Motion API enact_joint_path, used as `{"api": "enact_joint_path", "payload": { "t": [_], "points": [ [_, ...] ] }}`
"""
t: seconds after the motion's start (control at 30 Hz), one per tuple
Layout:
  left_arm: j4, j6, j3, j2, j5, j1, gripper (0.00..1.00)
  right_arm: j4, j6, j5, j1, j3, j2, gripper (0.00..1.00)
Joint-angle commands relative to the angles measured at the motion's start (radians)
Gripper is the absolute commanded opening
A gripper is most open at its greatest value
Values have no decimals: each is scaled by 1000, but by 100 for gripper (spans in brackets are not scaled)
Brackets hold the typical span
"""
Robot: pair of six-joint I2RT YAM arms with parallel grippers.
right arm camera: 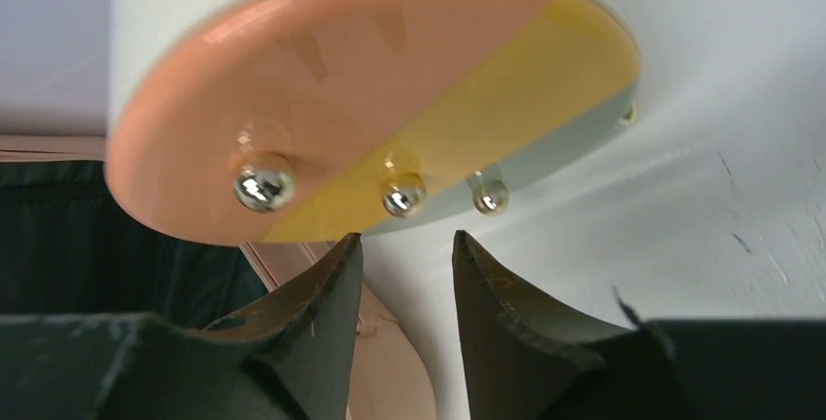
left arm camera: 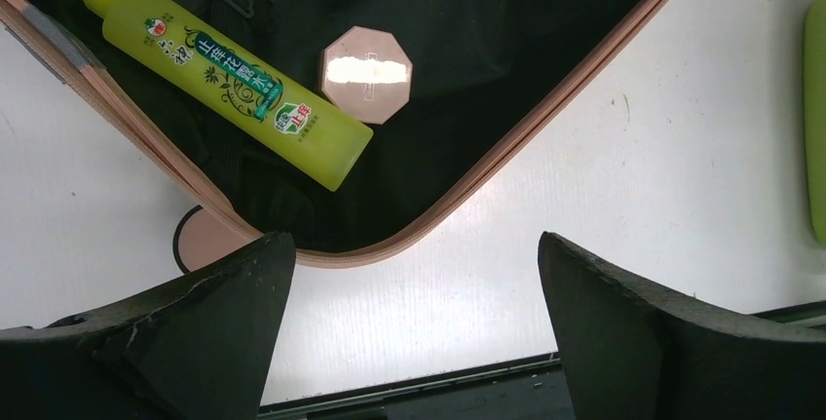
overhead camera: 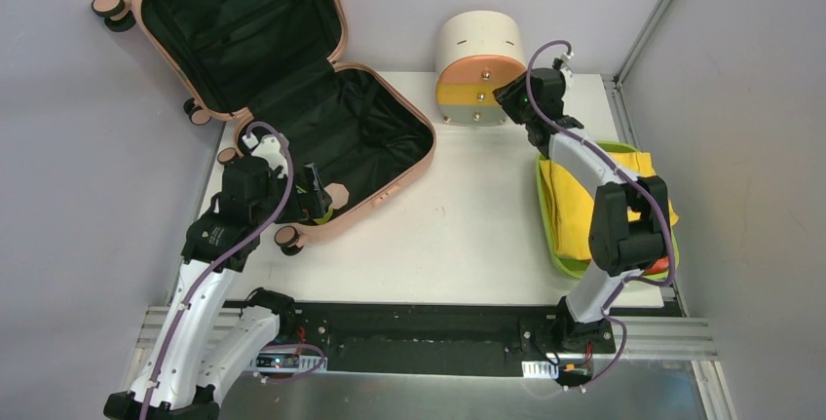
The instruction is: Open, take out, and arrange the luggage
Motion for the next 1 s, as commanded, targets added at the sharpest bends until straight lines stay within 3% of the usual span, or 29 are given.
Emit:
{"api": "enact_joint_path", "payload": {
  "t": [0.0, 0.3, 0.83, 0.97],
  "points": [
    [5, -13, -5, -20, 17, -6, 100, 189, 94, -26, 9, -120, -92, 45],
    [5, -10, -21, -38, 17, -6, 100, 300, 208, -76, 10, -122, 24, 60],
    [4, 15, -12, -2, 15, -6, 100, 339, 233, -144, -6, -16, 130, 62],
    [4, 22, -17, -1, 10, -6, 100, 257, 238, -174, -15, 43, 156, 59]
  ]
}}
